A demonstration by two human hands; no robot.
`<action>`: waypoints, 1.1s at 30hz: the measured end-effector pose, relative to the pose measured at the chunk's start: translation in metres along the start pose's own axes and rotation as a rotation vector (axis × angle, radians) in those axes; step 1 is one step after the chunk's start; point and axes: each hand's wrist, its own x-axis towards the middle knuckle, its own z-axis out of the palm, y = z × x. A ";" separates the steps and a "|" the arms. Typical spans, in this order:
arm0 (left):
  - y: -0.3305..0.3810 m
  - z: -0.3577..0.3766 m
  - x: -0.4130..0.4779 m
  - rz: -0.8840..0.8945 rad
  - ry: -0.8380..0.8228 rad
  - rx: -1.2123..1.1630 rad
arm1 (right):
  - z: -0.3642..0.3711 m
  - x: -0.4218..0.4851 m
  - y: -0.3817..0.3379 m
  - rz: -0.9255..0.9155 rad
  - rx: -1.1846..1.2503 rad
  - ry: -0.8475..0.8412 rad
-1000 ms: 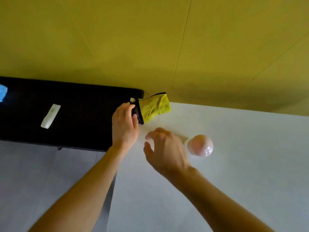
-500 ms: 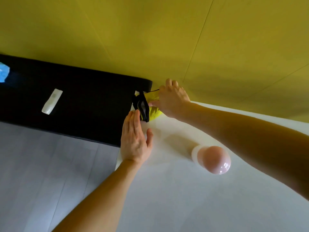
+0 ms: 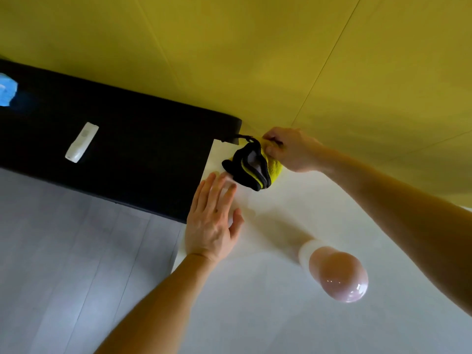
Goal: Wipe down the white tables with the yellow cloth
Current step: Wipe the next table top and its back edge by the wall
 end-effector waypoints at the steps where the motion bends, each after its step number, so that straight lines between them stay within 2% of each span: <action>1: 0.000 0.000 0.000 -0.004 0.003 0.003 | 0.004 0.005 -0.008 0.031 0.034 -0.027; 3: 0.000 -0.001 0.000 -0.014 0.005 0.007 | 0.017 0.013 -0.031 0.046 0.035 -0.048; 7: 0.001 -0.002 0.000 -0.025 0.000 0.013 | 0.046 0.030 -0.052 -0.107 -0.133 0.046; 10: 0.002 -0.004 0.001 -0.024 -0.009 0.017 | 0.035 0.022 -0.028 -0.159 -0.066 0.086; 13: 0.001 -0.005 0.000 -0.025 -0.020 0.022 | 0.017 -0.007 0.021 -0.093 -0.044 0.098; 16: 0.002 -0.005 0.000 -0.031 -0.018 0.020 | 0.013 -0.013 0.040 -0.071 -0.148 0.069; 18: 0.003 -0.006 0.000 -0.030 -0.009 0.009 | 0.021 0.003 0.016 -0.154 -0.223 0.100; 21: 0.004 -0.007 0.000 -0.032 -0.009 0.021 | 0.044 0.034 -0.037 -0.349 -0.195 0.118; 23: 0.004 -0.006 0.001 -0.037 -0.010 0.021 | 0.051 0.041 -0.049 -0.414 -0.194 0.139; 26: 0.004 -0.007 0.001 -0.031 -0.016 0.021 | 0.038 0.011 -0.010 -0.435 -0.183 0.215; 30: 0.004 -0.005 0.001 -0.036 -0.009 0.013 | 0.018 -0.043 0.061 -0.362 -0.214 0.313; 33: 0.004 -0.007 0.001 -0.035 -0.010 0.017 | 0.028 -0.031 0.050 -0.380 -0.319 0.380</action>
